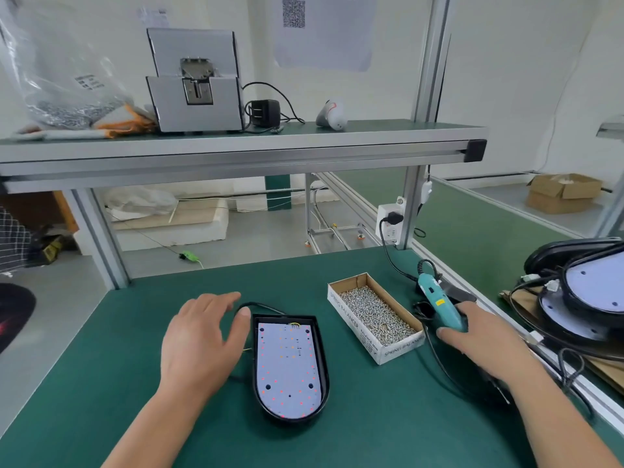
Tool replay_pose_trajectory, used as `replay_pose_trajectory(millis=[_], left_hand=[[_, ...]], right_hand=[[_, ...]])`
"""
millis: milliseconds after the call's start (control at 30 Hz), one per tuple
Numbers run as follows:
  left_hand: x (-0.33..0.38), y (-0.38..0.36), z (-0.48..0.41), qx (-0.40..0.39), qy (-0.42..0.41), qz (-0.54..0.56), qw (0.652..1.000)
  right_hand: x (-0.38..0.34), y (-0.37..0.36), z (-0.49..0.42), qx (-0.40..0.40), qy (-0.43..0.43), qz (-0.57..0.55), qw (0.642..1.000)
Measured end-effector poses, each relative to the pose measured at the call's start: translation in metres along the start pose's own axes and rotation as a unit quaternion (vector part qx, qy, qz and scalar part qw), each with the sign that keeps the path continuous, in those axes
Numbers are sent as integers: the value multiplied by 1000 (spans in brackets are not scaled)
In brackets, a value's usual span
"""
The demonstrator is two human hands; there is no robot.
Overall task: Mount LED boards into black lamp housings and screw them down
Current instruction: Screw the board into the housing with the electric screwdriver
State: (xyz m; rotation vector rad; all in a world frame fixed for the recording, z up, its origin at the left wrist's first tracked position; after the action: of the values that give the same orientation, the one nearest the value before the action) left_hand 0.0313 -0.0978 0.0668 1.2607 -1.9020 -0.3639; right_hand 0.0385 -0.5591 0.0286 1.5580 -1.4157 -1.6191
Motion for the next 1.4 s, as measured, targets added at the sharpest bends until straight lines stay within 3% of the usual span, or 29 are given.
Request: replay_pose_trajectory(millis=[100,233,400,500,600,667,900,1033,1400], left_hand=[[27,6,0,36,-80,10,996],[71,-3,11,2,-149,40,988],[114,-34,25,-114,-182,59,975],[141,-63,29,-202,-215,8,955],[167,-91,29,-250,-224,-10,942],[182,-109,26,-266,-217,-17,939],[208,-152,16,-318,-236,-129,909],[210,-162,17,-358,-223,-123,898],[210,-164,21,-379,-231,-142,885]], right_hand=[[4,-2,-2,-6,-34,-113,993],[4,-3,-2,-8,-79,-306,949],[-3,-4,0,-33,-111,-524,844],[-9,-7,0,-58,-120,-631,765],[-15,-10,-1,-73,-121,-707,693],[-21,-10,0,-81,-111,-732,667],[-26,-18,2,-94,-92,-745,654],[-26,-16,1,-89,-95,-743,657],[-26,-15,1,-82,-102,-745,654]])
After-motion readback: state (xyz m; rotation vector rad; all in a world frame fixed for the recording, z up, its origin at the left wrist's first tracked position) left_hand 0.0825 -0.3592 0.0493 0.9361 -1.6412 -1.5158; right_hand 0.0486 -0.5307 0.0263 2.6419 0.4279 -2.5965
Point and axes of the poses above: each hand's wrist, its own z-axis away from the middle knuckle, its own y-axis out of the back of the hand, x = y × z, the point moved 6 cm from there along -z, towards the middle knuckle, and after that the axes turned 9 degrees about x, right-handed, at the moved point
